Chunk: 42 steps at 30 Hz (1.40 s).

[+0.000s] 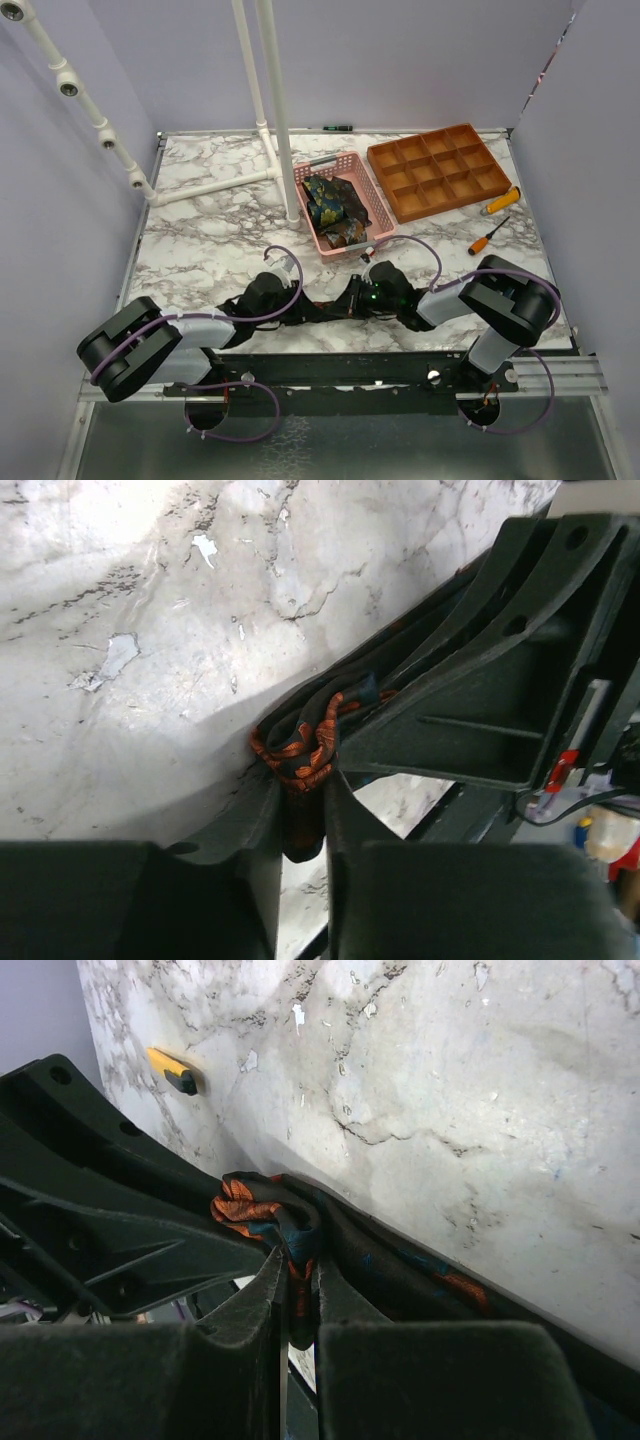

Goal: Roll the ties
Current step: Roll the tie at the center of the board.

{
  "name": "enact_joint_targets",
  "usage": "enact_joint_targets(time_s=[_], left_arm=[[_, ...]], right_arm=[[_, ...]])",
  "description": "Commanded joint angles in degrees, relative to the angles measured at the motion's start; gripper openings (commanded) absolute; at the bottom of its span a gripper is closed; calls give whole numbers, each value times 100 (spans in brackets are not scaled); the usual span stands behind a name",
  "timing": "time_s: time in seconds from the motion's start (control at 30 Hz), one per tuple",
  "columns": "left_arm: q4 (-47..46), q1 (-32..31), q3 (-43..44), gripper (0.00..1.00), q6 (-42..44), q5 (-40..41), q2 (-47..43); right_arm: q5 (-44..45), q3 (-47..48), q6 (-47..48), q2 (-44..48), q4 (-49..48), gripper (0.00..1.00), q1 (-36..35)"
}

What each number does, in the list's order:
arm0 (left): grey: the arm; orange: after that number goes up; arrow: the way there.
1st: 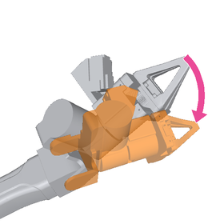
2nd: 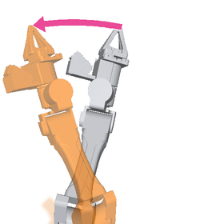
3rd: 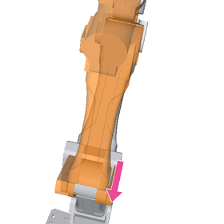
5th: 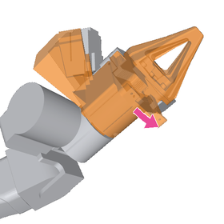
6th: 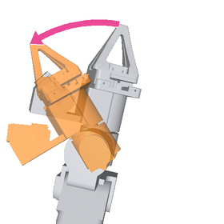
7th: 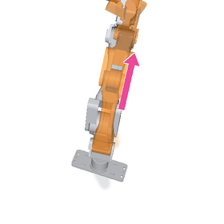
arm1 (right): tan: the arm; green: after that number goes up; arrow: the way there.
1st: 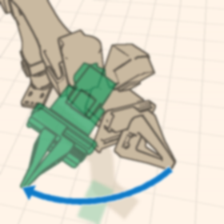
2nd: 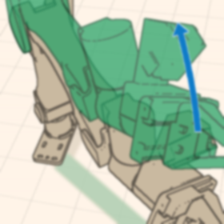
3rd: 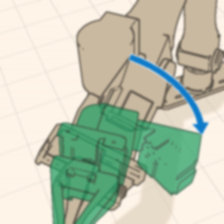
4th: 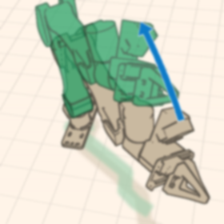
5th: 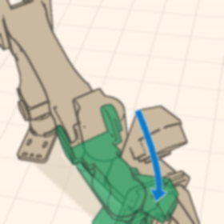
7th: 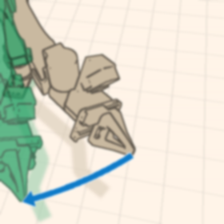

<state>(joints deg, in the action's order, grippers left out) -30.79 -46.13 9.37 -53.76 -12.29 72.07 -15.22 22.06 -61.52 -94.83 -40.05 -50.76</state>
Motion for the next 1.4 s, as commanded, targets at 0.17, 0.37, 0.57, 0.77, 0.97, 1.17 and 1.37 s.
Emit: enact_joint_targets(time_s=[0.17,0.37,0.57,0.77,0.97,1.17,1.37], left_arm=[[965,-182,188,0,164,-60,-155],[2282,-179,406,53,413,541,-638],[2379,-179,322,69,327,697,-690],[1932,-184,327,62,326,442,-209],[1827,-186,416,45,347,328,-52],[1829,-187,353,36,369,273,-61],[1821,-194,255,22,340,398,-38]], right_arm=[[612,-194,320,184,1152,10,6],[692,-113,522,299,1378,8,5],[670,-149,465,187,1247,8,5],[749,-175,455,68,1252,7,5],[780,-324,300,-274,1054,6,7],[726,-528,110,-460,701,6,18],[681,-580,90,-519,562,6,26]])
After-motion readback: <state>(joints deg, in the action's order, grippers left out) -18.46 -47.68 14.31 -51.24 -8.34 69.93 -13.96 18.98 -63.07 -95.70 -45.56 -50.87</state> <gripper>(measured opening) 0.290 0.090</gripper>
